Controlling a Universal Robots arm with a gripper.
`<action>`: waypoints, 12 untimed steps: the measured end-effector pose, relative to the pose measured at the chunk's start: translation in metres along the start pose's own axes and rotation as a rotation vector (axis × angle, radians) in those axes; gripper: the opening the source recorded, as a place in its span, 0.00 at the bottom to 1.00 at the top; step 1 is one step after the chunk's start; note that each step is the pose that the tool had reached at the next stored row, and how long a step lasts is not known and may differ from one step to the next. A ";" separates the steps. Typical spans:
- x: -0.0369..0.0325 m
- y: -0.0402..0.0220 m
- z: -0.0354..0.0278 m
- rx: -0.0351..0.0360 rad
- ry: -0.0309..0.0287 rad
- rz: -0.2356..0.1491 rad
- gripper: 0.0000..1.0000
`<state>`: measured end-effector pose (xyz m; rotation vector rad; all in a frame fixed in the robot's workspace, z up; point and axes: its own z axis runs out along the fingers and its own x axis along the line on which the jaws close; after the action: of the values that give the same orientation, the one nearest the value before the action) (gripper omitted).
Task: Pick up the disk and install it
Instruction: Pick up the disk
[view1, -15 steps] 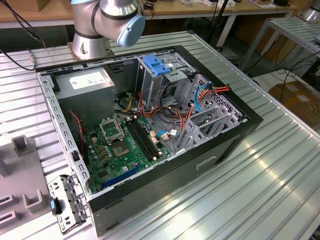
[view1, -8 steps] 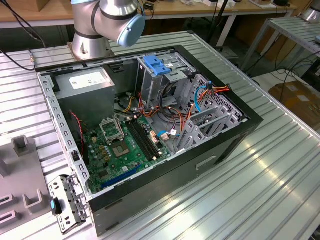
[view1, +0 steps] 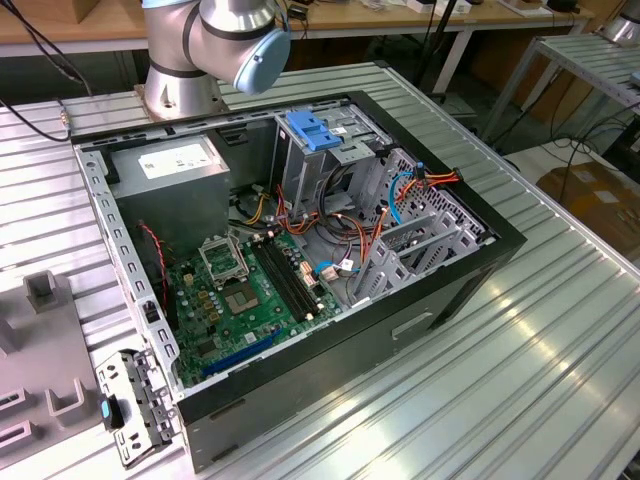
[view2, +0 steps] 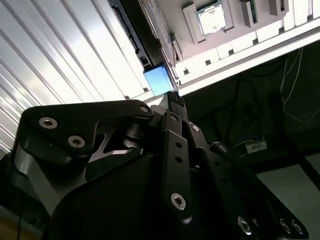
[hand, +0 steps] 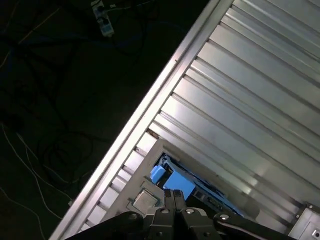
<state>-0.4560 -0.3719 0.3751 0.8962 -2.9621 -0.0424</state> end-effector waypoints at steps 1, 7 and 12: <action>0.0000 0.0000 0.0001 0.0010 0.0010 -0.027 0.11; -0.0011 -0.0001 0.0007 0.0067 0.0071 -0.182 0.11; -0.0018 -0.0004 0.0019 0.0109 0.0119 -0.301 0.11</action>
<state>-0.4543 -0.3712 0.3731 1.3290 -2.7910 -0.0314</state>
